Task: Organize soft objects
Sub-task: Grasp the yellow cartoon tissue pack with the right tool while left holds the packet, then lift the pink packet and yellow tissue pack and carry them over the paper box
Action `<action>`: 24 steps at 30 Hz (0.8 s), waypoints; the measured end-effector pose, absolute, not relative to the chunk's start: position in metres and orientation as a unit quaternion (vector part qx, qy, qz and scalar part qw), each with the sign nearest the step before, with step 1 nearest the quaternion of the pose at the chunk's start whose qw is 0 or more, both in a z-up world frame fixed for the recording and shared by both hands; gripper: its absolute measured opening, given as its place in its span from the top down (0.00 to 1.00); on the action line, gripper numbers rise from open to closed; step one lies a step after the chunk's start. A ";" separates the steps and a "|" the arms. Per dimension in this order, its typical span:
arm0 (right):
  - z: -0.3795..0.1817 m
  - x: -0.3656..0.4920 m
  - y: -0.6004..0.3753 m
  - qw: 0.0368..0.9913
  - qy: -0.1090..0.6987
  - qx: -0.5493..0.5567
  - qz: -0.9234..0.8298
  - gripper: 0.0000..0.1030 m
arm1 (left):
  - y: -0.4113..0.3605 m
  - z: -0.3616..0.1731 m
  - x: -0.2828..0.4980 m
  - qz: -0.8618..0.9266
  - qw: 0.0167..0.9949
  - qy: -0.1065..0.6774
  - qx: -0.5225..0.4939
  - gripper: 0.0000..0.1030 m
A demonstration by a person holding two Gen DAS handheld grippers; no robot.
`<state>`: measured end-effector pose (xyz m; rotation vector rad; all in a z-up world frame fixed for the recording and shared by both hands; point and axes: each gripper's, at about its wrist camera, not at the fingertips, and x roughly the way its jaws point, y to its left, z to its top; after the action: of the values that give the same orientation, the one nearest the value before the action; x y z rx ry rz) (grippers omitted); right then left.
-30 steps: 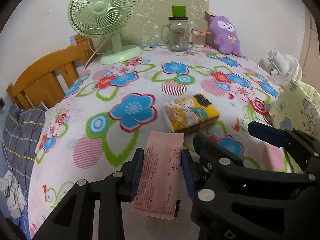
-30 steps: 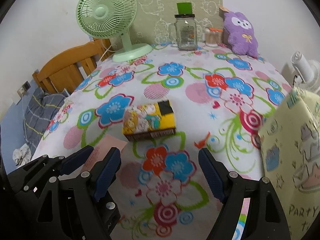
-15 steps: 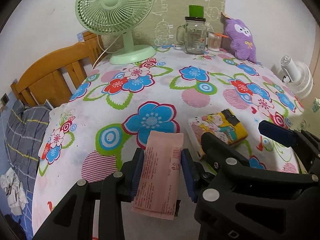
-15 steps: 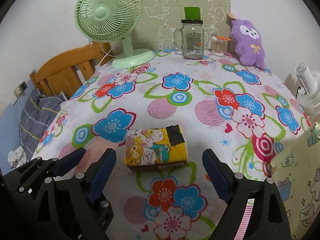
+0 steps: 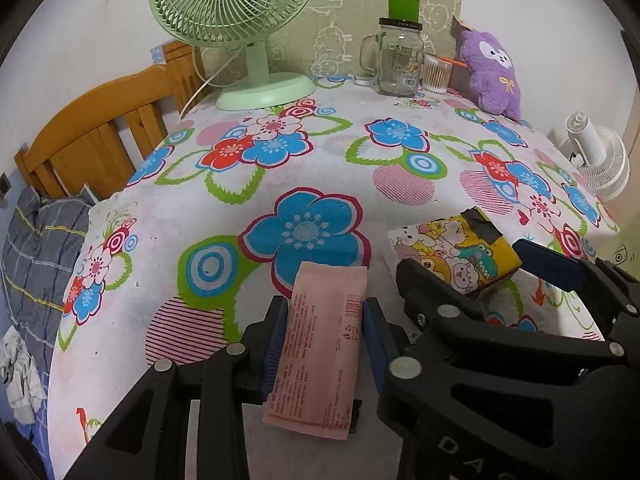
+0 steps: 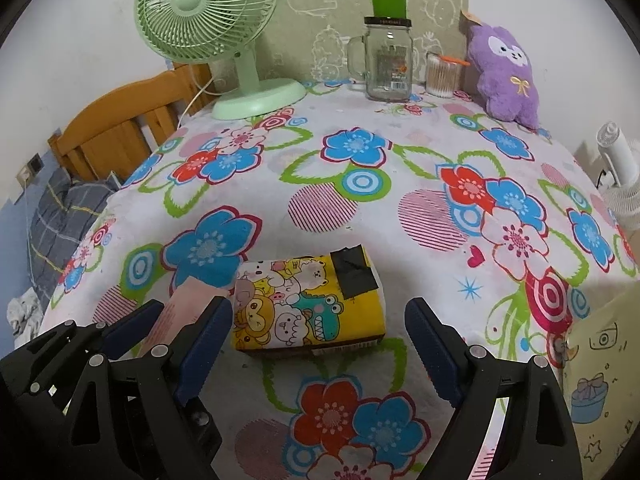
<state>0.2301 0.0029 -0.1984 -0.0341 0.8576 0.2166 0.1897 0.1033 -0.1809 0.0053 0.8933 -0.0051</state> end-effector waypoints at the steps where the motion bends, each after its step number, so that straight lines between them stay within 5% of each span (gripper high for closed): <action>1: -0.199 0.231 0.004 0.903 0.416 -0.018 0.106 0.12 | 0.103 -0.181 0.189 -0.003 0.902 0.431 0.002 0.63; 6: -0.201 0.234 0.007 0.899 0.422 -0.017 0.115 0.14 | 0.104 -0.181 0.189 -0.003 0.903 0.430 0.002 0.63; 8: -0.202 0.235 0.010 0.897 0.425 -0.018 0.125 0.28 | 0.105 -0.182 0.189 -0.004 0.902 0.432 0.000 0.63; 12: -0.201 0.233 0.011 0.898 0.422 -0.024 0.125 0.39 | 0.104 -0.181 0.189 -0.003 0.902 0.431 0.002 0.63; 14: -0.201 0.234 0.011 0.895 0.426 -0.022 0.131 0.59 | 0.104 -0.180 0.188 -0.001 0.902 0.432 0.002 0.63; 24: -0.198 0.230 0.009 0.896 0.422 -0.027 0.133 0.64 | 0.103 -0.178 0.184 0.002 0.904 0.428 0.007 0.63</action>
<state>0.2299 0.0090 -0.1975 -0.0564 0.8745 0.2752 0.1840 0.1027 -0.1785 0.0152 0.8840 0.0035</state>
